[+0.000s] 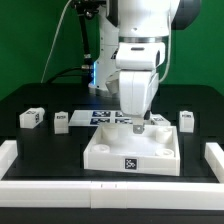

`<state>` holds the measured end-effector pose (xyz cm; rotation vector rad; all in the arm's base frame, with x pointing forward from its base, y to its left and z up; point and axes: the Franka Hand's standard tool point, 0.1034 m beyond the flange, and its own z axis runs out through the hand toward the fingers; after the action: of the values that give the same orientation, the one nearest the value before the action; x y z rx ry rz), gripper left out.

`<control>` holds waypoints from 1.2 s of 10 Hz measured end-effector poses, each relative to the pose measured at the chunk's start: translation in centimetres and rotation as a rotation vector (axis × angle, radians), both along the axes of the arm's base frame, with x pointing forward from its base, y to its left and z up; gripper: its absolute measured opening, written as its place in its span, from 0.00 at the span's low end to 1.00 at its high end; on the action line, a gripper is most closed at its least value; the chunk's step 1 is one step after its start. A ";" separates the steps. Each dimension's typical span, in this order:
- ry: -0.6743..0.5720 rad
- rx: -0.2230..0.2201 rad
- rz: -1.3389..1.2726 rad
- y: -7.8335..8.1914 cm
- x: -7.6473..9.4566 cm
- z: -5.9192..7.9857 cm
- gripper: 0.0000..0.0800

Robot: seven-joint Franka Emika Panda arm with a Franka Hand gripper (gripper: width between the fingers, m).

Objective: Assemble one leg

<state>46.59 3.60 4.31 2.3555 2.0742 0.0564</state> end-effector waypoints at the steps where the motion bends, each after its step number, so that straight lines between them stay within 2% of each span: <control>1: 0.005 -0.002 0.050 0.1 -1.2 -0.3 0.81; 3: 0.034 -0.001 0.083 0.0 -3.7 -1.3 0.81; 9: 0.042 -0.001 0.077 -0.1 -4.0 -1.6 0.81; 12: 0.031 0.014 0.062 -0.3 -5.6 -3.5 0.81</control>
Offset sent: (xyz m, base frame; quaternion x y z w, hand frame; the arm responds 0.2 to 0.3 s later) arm -0.0167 -0.0111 -0.0119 0.0188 -0.0492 -0.0172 0.9985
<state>40.98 3.26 0.77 2.3142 2.1682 0.0355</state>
